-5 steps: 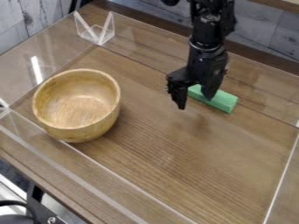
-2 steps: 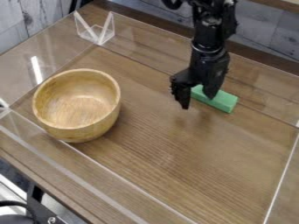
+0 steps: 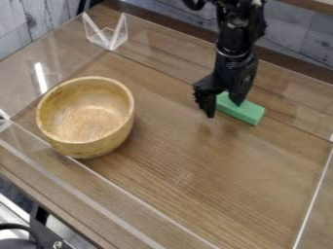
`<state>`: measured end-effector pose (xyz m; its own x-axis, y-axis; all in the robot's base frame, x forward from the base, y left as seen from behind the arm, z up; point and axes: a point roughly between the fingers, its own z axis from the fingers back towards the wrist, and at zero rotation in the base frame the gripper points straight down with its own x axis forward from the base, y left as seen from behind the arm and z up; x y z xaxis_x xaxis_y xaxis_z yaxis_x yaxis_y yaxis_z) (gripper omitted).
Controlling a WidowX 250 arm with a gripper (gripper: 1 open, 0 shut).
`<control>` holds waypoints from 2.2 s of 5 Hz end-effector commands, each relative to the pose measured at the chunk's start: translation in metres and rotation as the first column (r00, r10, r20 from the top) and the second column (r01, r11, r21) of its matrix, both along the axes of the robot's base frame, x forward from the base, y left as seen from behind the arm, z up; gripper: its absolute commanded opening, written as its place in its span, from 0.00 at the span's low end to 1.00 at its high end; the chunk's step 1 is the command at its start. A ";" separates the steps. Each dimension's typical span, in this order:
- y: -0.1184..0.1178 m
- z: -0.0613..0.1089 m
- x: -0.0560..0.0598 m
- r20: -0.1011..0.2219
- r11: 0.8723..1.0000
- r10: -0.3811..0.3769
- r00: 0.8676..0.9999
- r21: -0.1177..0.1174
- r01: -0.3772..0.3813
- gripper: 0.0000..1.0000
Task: Put green stick into wooden bowl
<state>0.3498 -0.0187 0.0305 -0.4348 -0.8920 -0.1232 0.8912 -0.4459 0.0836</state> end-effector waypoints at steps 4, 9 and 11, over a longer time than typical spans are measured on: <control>-0.001 -0.025 -0.005 -0.015 1.000 -0.005 1.000 0.028 0.006 1.00; -0.005 0.000 -0.011 -0.173 0.999 -0.039 0.984 -0.020 0.036 0.00; -0.006 0.012 -0.011 -0.230 0.997 -0.065 0.971 -0.056 0.053 0.00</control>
<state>0.3272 -0.0270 0.0271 -0.4990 -0.8650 0.0526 0.8520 -0.5008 -0.1524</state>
